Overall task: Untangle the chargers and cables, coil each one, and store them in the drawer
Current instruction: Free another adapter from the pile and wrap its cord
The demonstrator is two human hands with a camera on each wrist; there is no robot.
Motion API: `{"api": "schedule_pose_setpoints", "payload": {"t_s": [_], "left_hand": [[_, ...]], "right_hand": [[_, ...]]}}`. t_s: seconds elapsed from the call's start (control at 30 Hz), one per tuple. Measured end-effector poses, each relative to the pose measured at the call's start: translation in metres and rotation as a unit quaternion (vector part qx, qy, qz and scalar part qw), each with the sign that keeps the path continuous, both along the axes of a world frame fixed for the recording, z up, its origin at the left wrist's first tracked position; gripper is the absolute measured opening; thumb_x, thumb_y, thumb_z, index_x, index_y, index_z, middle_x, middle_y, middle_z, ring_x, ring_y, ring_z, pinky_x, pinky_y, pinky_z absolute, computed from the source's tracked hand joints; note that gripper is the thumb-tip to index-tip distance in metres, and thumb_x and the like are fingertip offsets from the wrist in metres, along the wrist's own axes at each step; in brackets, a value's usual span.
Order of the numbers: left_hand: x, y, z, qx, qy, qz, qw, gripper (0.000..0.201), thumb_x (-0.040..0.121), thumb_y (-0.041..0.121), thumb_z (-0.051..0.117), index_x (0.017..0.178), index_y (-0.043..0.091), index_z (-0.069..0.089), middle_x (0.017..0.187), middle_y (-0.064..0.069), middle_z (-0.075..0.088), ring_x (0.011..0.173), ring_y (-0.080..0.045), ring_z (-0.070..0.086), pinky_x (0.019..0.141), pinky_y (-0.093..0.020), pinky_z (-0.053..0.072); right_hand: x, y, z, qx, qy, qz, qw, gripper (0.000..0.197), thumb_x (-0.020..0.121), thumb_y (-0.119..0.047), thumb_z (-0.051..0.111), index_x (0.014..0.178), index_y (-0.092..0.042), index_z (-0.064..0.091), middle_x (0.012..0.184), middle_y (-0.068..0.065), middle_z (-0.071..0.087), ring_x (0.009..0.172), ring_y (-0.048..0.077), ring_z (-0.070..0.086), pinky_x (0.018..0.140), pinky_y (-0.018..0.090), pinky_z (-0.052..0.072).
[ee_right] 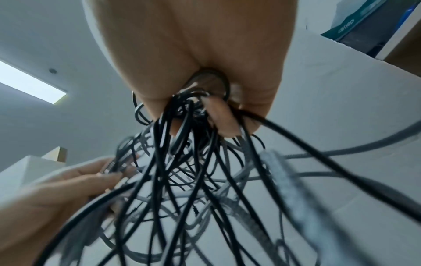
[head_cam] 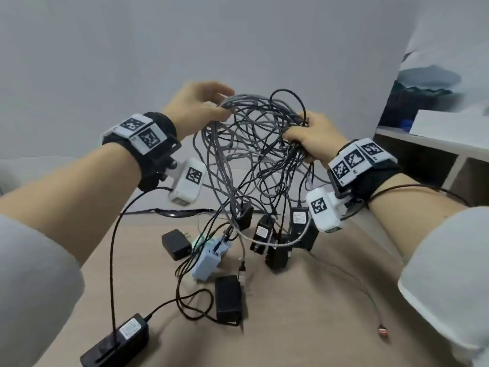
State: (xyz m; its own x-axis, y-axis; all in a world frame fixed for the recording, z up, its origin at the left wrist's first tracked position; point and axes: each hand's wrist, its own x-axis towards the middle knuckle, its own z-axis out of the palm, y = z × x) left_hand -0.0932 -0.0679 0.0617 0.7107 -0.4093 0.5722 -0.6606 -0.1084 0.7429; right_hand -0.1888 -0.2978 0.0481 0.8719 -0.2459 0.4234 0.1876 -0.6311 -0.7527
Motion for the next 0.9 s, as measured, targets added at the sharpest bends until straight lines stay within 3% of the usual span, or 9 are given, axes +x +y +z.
{"api": "schedule_pose_setpoints", "payload": {"t_s": [0.1, 0.17, 0.3, 0.4, 0.53, 0.6, 0.7, 0.8, 0.9], "left_hand": [[-0.002, 0.000, -0.009, 0.061, -0.041, 0.067, 0.995, 0.022, 0.095, 0.017, 0.067, 0.117, 0.019, 0.068, 0.094, 0.008, 0.070, 0.076, -0.007, 0.067, 0.073, -0.018, 0.052], [-0.005, -0.002, -0.018, 0.105, -0.046, 0.086, 0.990, 0.019, 0.098, 0.024, 0.064, 0.116, 0.020, 0.067, 0.091, 0.010, 0.066, 0.078, -0.010, 0.064, 0.078, -0.025, 0.051], [-0.015, -0.003, -0.033, 0.173, 0.022, 0.032, 0.984, 0.041, 0.094, 0.040, 0.066, 0.131, 0.021, 0.061, 0.111, 0.002, 0.065, 0.089, -0.015, 0.068, 0.081, -0.041, 0.059], [-0.024, 0.003, -0.023, 0.154, 0.035, 0.045, 0.986, 0.047, 0.091, 0.043, 0.071, 0.132, 0.023, 0.062, 0.125, -0.002, 0.059, 0.103, -0.020, 0.067, 0.083, -0.045, 0.062], [-0.046, -0.004, -0.005, 0.145, -0.016, 0.052, 0.988, 0.036, 0.091, 0.035, 0.072, 0.117, 0.010, 0.069, 0.104, -0.008, 0.069, 0.089, -0.022, 0.072, 0.072, -0.042, 0.064], [-0.061, -0.019, -0.006, 0.182, 0.026, -0.028, 0.982, 0.039, 0.091, 0.033, 0.074, 0.120, 0.007, 0.067, 0.105, -0.009, 0.072, 0.090, -0.019, 0.074, 0.074, -0.040, 0.064], [-0.073, -0.044, -0.019, 0.276, 0.081, -0.106, 0.952, 0.071, 0.085, 0.041, 0.076, 0.146, 0.019, 0.046, 0.124, 0.004, 0.063, 0.107, -0.013, 0.066, 0.091, -0.038, 0.060], [-0.074, -0.062, -0.031, 0.259, 0.076, -0.158, 0.950, 0.061, 0.082, 0.045, 0.080, 0.134, 0.031, 0.051, 0.119, 0.007, 0.065, 0.102, -0.009, 0.063, 0.090, -0.037, 0.054], [-0.067, -0.071, -0.033, 0.136, 0.054, -0.150, 0.978, 0.045, 0.079, 0.030, 0.085, 0.116, 0.020, 0.062, 0.103, -0.002, 0.071, 0.085, -0.011, 0.067, 0.078, -0.039, 0.057]], "right_hand": [[-0.008, 0.003, 0.010, 0.023, -0.016, -0.012, 1.000, 0.013, 0.089, -0.010, 0.065, 0.101, -0.015, 0.060, 0.068, -0.001, 0.058, 0.044, 0.012, 0.056, 0.033, 0.017, 0.033], [-0.010, 0.005, 0.013, 0.032, -0.008, -0.016, 0.999, 0.011, 0.089, -0.009, 0.066, 0.099, -0.013, 0.061, 0.070, 0.001, 0.060, 0.048, 0.017, 0.056, 0.033, 0.018, 0.035], [-0.012, 0.000, 0.007, 0.046, 0.051, -0.052, 0.996, 0.014, 0.088, -0.010, 0.067, 0.100, -0.005, 0.062, 0.066, 0.007, 0.057, 0.041, 0.020, 0.046, 0.034, 0.021, 0.037], [-0.016, -0.012, 0.002, 0.086, 0.095, -0.099, 0.987, 0.014, 0.090, -0.010, 0.067, 0.098, -0.003, 0.058, 0.068, 0.010, 0.051, 0.039, 0.018, 0.043, 0.037, 0.021, 0.041], [-0.014, -0.017, 0.001, 0.166, 0.105, -0.123, 0.973, 0.013, 0.092, -0.009, 0.067, 0.096, -0.002, 0.057, 0.069, 0.012, 0.054, 0.036, 0.017, 0.048, 0.039, 0.023, 0.046], [-0.012, -0.011, 0.002, 0.199, 0.099, -0.107, 0.969, 0.013, 0.091, -0.010, 0.069, 0.096, -0.001, 0.061, 0.073, 0.014, 0.061, 0.046, 0.021, 0.057, 0.049, 0.028, 0.052], [-0.014, -0.002, 0.008, 0.192, 0.104, -0.078, 0.973, 0.020, 0.088, -0.014, 0.072, 0.096, 0.003, 0.067, 0.080, 0.018, 0.070, 0.072, 0.031, 0.067, 0.079, 0.037, 0.053], [-0.023, 0.012, 0.018, 0.196, 0.079, -0.040, 0.976, 0.014, 0.087, -0.011, 0.072, 0.092, 0.002, 0.069, 0.085, 0.019, 0.072, 0.075, 0.029, 0.069, 0.063, 0.029, 0.054], [-0.034, 0.023, 0.031, 0.234, 0.064, 0.055, 0.969, 0.008, 0.090, -0.010, 0.069, 0.092, -0.003, 0.067, 0.091, 0.016, 0.070, 0.078, 0.024, 0.069, 0.055, 0.025, 0.051]]}}
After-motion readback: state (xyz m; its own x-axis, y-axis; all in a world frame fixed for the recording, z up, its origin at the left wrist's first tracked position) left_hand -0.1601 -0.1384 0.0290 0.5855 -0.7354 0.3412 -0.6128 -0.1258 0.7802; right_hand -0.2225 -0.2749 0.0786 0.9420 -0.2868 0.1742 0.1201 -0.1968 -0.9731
